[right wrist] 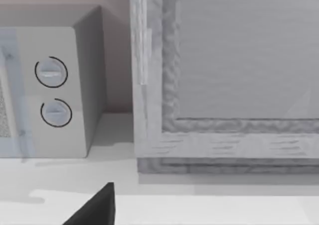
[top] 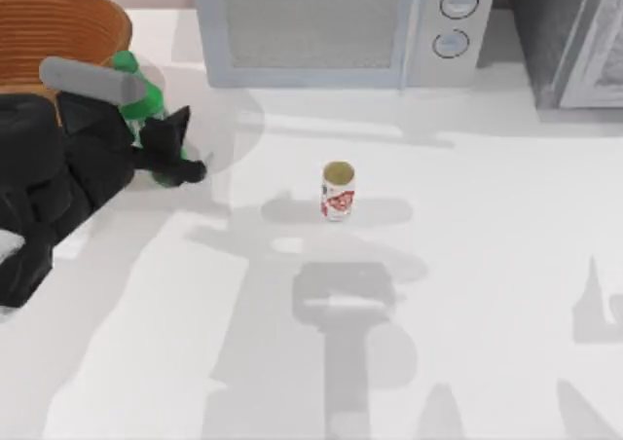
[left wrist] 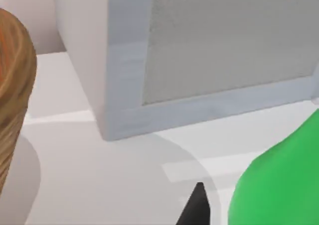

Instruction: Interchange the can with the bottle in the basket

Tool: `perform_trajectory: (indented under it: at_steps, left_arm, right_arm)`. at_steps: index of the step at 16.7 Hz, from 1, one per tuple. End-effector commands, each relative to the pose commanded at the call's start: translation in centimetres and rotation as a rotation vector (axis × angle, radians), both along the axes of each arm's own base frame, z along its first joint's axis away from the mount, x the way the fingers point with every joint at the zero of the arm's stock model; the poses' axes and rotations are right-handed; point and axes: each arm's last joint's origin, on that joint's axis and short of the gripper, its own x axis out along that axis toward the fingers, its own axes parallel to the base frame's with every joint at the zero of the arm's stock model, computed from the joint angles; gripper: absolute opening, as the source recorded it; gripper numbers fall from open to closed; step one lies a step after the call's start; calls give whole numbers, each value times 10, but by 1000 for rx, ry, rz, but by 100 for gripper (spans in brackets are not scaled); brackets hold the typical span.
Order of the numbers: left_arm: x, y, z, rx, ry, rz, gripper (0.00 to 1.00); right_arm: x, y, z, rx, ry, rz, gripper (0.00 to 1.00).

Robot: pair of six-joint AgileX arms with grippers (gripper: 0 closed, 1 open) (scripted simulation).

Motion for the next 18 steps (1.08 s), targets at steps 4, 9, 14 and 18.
perform_trajectory:
  at_steps: [4,9,14,18]
  left_arm:
    - [37,6,65,5,3,35,0]
    - [64,71,147,72,-8,258,0]
    - [65,118,179,126,11,411,0]
    - [66,117,177,128,14,410,0]
  right_arm:
    - [0,0,0,0,0,0,100]
    - [0,0,0,0,0,0,100]
    - [0,0,0,0,0,0,100]
    - [0,0,0,0,0,0,100]
